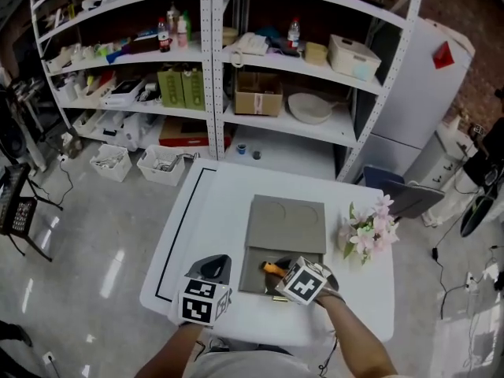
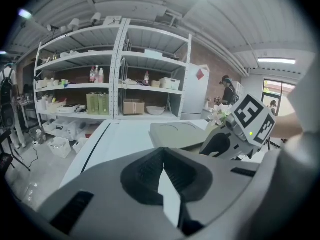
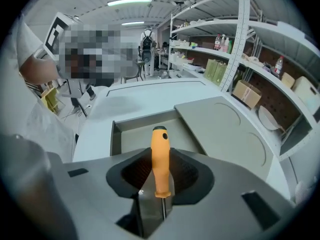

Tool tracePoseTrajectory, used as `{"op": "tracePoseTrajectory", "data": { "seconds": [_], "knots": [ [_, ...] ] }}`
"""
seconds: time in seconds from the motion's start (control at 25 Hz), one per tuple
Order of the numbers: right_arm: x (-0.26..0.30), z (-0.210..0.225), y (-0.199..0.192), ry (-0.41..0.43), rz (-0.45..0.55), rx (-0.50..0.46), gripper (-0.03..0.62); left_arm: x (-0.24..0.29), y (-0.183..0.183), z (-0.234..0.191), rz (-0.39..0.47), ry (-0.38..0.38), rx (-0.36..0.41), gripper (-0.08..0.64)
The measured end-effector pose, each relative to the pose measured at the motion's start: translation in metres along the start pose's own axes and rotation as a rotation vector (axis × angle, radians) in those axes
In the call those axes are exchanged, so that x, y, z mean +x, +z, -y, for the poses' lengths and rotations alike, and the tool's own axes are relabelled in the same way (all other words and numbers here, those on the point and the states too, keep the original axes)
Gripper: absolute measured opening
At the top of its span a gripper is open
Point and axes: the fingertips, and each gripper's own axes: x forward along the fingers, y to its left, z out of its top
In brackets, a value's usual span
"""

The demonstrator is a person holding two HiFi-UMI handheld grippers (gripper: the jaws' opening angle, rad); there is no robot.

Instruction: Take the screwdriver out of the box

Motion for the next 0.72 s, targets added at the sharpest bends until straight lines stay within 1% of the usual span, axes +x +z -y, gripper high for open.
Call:
{"op": "tracePoseTrajectory", "data": {
  "seconds": [0.2, 0.56, 0.72],
  "knots": [
    [-0.023, 0.007, 0.003, -0.039, 0.070, 0.060, 0.114, 0.005, 0.012, 0.012, 0.017, -0.024, 0.017, 0.005],
    [-0.082, 0.025, 0.016, -0.138, 0.270, 0.180, 0.114, 0.015, 0.030, 0.036, 0.036, -0.071, 0.047, 0.005],
    [-0.112, 0.032, 0.021, -0.200, 0.356, 0.229, 0.114, 0.017, 0.037, 0.046, 0.046, -0.088, 0.059, 0.005]
  ]
}}
